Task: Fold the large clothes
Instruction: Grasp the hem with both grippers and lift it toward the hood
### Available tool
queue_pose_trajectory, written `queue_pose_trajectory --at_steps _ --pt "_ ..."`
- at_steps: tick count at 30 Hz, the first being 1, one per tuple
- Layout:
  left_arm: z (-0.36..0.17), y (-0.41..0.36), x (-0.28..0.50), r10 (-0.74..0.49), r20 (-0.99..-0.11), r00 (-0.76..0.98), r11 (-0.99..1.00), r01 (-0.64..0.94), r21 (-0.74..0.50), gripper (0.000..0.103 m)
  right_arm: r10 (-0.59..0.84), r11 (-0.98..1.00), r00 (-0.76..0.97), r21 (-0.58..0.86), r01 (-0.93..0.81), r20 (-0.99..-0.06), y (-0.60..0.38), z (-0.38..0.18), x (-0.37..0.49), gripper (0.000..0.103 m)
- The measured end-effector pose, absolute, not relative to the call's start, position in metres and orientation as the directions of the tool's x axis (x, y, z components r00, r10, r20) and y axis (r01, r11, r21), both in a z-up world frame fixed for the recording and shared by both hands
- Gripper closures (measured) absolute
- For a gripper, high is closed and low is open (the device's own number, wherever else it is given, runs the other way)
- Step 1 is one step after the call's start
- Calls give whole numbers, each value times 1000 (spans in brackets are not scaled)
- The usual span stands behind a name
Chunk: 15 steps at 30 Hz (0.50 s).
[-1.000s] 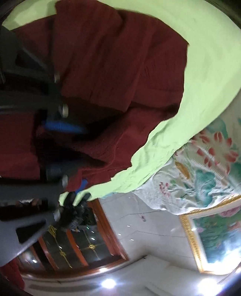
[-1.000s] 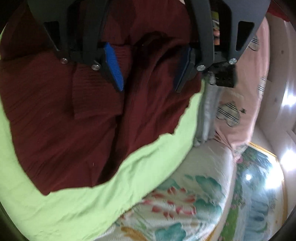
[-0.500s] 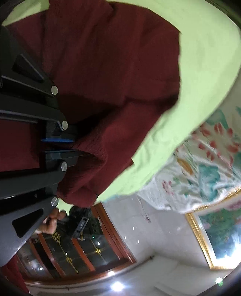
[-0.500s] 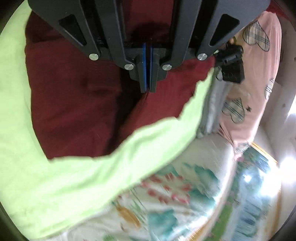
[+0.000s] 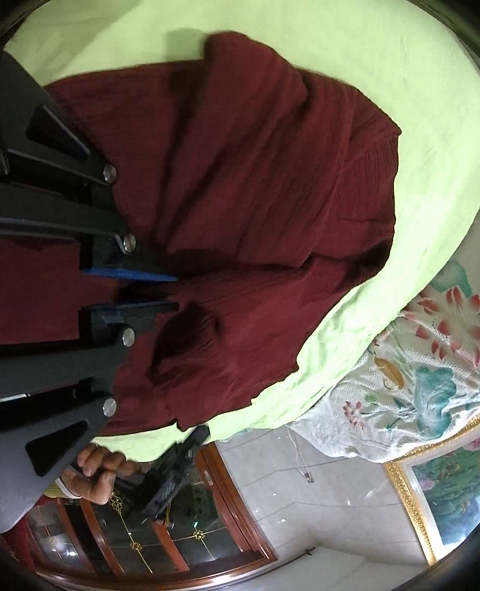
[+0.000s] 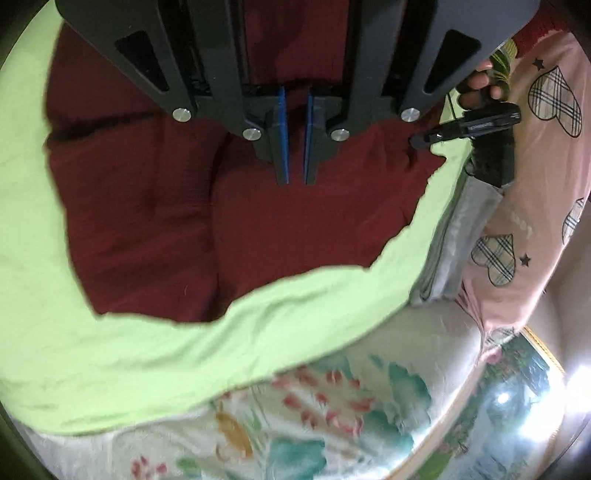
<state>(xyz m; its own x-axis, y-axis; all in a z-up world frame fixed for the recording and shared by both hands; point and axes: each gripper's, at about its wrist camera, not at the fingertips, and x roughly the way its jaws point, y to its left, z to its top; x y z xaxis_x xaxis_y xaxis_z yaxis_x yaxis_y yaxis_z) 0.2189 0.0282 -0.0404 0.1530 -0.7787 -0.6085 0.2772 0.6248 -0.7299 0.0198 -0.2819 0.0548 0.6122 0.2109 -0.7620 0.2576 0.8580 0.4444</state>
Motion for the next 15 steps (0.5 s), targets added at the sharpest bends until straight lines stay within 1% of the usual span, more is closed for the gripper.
queue_pose_trajectory --at_steps 1,2,3,4,5,6,7,8,9,11,14,15 --pt "-36 31 212 -775 -611 160 630 280 -725 87 197 862 589 425 277 -784 -282 51 18 95" --pt "-32 37 205 -772 -613 170 634 285 -719 85 202 858 584 430 283 -786 -282 49 12 95" --pt "-29 41 198 -769 -614 179 638 287 -715 78 212 851 588 444 282 -781 -283 50 8 95" --pt "-24 50 187 -765 -612 198 643 285 -711 68 219 845 595 455 281 -773 -285 53 -1 95" --pt "-20 56 180 -763 -612 210 646 282 -709 60 217 842 602 459 283 -769 -287 56 -11 95" --pt "-17 63 173 -757 -613 227 653 277 -705 49 212 841 605 458 287 -768 -289 59 -20 93" --pt "-14 72 163 -747 -617 247 665 270 -696 47 206 839 608 459 294 -767 -291 62 -35 91" --pt "-12 80 154 -739 -621 261 673 263 -691 47 203 836 611 460 299 -765 -291 64 -45 85" --pt "-12 90 144 -728 -628 274 684 250 -685 47 199 831 615 464 306 -763 -291 66 -52 76" --pt "-11 104 129 -705 -641 301 707 234 -668 46 185 824 620 464 325 -763 -293 68 -73 62" --pt "-10 128 103 -656 -671 346 751 215 -624 45 163 817 630 461 345 -760 -299 73 -109 60" --pt "-11 134 96 -645 -675 358 761 215 -613 44 164 814 628 464 349 -760 -301 73 -117 58"
